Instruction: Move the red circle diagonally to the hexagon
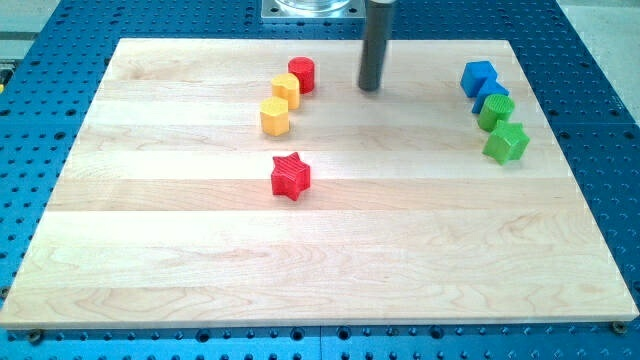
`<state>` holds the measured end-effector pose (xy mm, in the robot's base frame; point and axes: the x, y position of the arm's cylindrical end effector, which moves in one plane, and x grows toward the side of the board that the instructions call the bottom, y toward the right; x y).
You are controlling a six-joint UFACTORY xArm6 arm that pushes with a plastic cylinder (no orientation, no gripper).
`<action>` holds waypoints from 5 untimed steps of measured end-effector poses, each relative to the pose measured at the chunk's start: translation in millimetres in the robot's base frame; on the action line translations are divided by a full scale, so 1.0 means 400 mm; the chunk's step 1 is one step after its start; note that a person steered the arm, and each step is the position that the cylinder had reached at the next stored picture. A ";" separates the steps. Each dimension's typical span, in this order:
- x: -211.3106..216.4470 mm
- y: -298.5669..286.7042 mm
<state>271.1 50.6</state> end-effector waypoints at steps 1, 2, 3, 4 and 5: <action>-0.151 -0.028; -0.152 -0.168; -0.142 -0.315; -0.047 -0.313; -0.017 -0.228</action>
<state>264.4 -40.7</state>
